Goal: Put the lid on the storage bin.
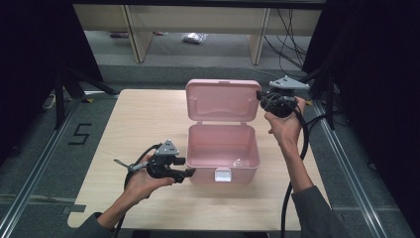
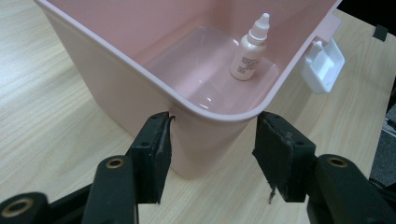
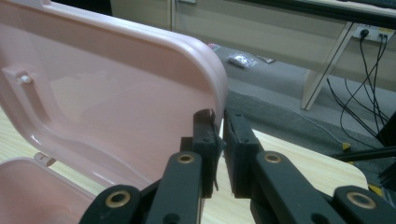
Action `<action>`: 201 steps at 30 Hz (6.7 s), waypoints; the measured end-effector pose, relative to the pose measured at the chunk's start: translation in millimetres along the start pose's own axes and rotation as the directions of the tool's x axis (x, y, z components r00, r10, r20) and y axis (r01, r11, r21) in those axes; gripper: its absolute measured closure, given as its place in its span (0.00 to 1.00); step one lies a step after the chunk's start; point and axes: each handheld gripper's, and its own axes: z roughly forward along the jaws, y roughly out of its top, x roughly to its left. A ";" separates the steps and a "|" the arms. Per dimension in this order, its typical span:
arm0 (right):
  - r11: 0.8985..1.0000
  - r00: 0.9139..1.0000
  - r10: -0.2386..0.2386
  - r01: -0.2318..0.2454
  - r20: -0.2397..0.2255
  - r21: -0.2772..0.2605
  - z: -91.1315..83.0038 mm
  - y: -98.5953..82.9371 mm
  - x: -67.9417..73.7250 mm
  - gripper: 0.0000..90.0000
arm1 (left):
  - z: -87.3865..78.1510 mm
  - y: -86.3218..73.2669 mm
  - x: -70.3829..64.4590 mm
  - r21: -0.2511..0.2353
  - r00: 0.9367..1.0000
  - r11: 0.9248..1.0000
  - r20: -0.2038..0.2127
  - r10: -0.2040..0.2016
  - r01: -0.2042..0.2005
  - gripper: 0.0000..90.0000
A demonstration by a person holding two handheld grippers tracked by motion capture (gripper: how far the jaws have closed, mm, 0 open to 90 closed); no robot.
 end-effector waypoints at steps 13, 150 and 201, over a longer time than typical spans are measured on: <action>0.999 1.000 -0.026 0.026 -0.016 -0.020 -18.9 -9.9 7.2 0.94 | 1.0 -0.5 -1.3 -0.017 1.000 1.000 0.002 -0.014 0.014 0.51; 1.000 0.991 -0.030 0.030 -0.131 -0.002 -100.0 -127.7 45.5 0.90 | -12.0 -4.9 0.5 0.022 0.996 0.996 -0.004 0.084 -0.084 0.88; 0.984 0.987 0.123 -0.108 -0.101 0.141 -95.1 -166.4 17.1 0.44 | -17.1 -15.1 -0.2 -0.023 0.998 0.998 0.020 0.056 -0.055 0.61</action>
